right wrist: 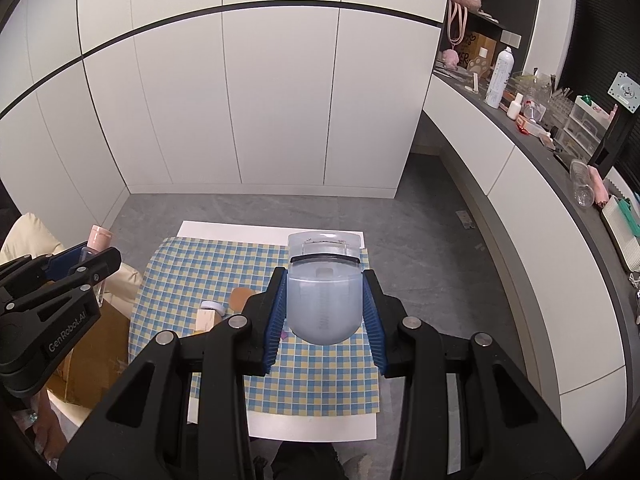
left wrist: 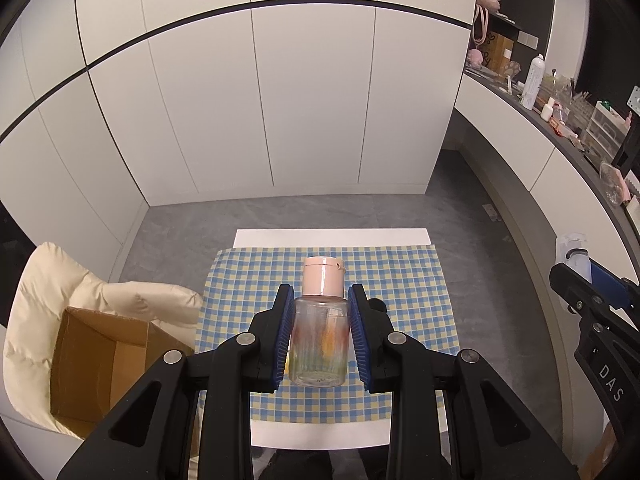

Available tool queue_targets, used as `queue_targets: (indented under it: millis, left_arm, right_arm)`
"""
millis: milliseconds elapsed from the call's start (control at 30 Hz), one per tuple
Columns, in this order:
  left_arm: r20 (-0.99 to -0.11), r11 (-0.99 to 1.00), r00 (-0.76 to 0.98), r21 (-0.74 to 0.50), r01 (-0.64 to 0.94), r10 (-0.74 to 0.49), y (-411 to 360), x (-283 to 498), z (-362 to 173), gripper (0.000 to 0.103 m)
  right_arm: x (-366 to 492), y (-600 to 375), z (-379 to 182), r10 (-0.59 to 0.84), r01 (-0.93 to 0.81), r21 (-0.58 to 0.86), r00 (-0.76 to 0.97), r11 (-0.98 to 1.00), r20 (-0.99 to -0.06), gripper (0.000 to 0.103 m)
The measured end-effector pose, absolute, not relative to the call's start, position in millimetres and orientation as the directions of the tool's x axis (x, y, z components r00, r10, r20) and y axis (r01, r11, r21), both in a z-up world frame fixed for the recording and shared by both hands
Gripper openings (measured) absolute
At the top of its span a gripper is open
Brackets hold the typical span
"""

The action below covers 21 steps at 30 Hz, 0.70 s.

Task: Organize objects
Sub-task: 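Lift the pink-capped bottle with the left gripper off the table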

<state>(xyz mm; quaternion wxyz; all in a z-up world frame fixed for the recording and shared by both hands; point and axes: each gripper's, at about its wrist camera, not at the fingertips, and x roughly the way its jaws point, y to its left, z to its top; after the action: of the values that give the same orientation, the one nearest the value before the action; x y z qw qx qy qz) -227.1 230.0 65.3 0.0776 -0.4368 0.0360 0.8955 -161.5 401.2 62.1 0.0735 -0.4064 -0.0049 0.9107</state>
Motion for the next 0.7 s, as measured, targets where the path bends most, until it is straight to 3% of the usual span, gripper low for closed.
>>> queue_targets:
  millis: [700]
  left_arm:
    - [-0.789,-0.986,-0.607,0.003,-0.164,0.099,225,-211,64,0.027]
  right_arm:
    - [-150,403,64,0.13,-0.132,-0.056,-0.656,-0.99,-0.744,0.038]
